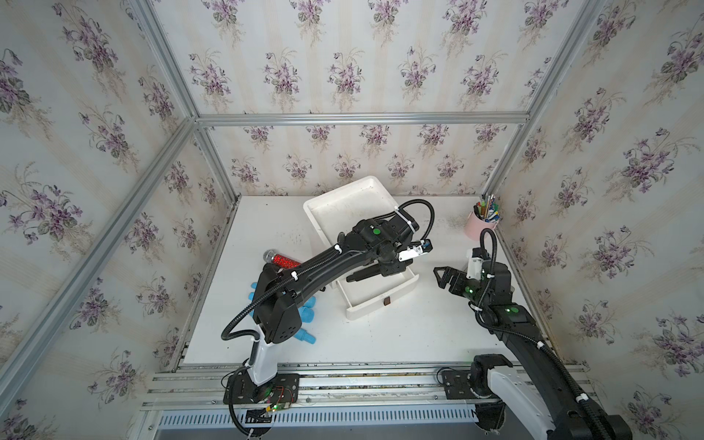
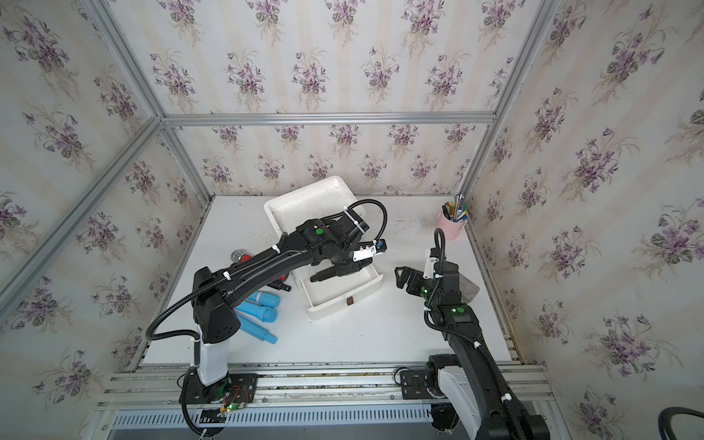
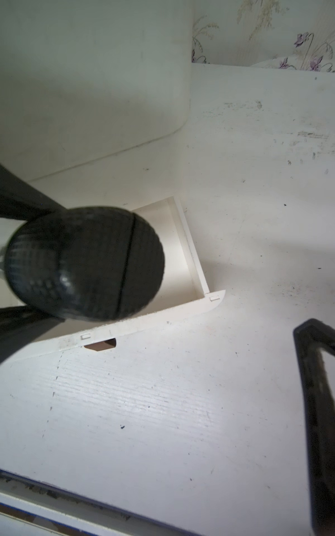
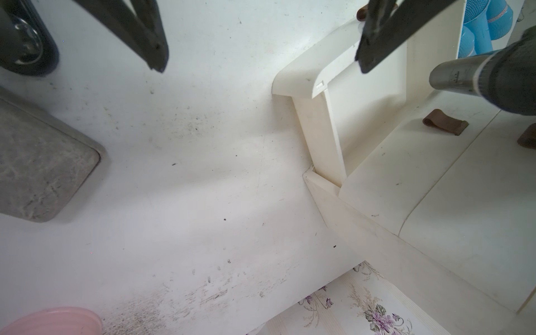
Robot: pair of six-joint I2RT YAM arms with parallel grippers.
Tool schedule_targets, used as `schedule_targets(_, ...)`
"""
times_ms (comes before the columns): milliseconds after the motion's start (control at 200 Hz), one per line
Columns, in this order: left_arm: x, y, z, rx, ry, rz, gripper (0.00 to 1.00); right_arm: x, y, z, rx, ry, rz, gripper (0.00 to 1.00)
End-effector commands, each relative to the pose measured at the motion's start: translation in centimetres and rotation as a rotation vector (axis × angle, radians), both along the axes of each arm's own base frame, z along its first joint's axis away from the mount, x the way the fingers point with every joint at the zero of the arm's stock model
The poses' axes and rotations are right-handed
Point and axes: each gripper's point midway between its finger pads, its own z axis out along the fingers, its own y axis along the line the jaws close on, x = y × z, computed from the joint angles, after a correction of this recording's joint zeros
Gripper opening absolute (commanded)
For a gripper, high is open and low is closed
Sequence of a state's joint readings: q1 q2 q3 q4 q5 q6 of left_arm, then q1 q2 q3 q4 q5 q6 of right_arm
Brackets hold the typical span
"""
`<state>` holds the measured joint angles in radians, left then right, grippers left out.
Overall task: Take the microphone out of the drawer
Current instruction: Pick up the microphone from the drawer, then place the microphone at the center of the board.
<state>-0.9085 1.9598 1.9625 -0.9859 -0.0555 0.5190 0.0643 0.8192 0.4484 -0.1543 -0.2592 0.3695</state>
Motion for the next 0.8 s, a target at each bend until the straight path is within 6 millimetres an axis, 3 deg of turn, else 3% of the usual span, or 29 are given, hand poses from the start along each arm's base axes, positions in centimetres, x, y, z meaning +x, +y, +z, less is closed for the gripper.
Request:
schedule_targets(0, -0.6, 0.4, 1.7, -0.042, 0.002, 0.013, 0.15, 0.3, 0.2, 0.5, 0.006, -0.025, 0.008, 1.0)
schedule_targets(200, -1.8, 2.0, 4.9, -0.106, -0.022, 0.048, 0.15, 0.3, 0.3, 0.5, 0.009, -0.026, 0.015, 1.0)
schedule_targets(540, -3.9, 4.9, 8.5, -0.208, -0.022, 0.127, 0.14, 0.3, 0.5, 0.6, 0.016, -0.034, 0.026, 1.0)
schedule_targets(639, -3.9, 6.5, 9.5, -0.239, -0.03, 0.197, 0.14, 0.2, 0.6, 0.7, 0.02, -0.035, 0.031, 1.0)
schedule_targets(794, -3.6, 10.7, 10.5, -0.314, -0.011, 0.368, 0.13, 0.2, 1.0, 0.8, 0.032, -0.043, 0.05, 1.0)
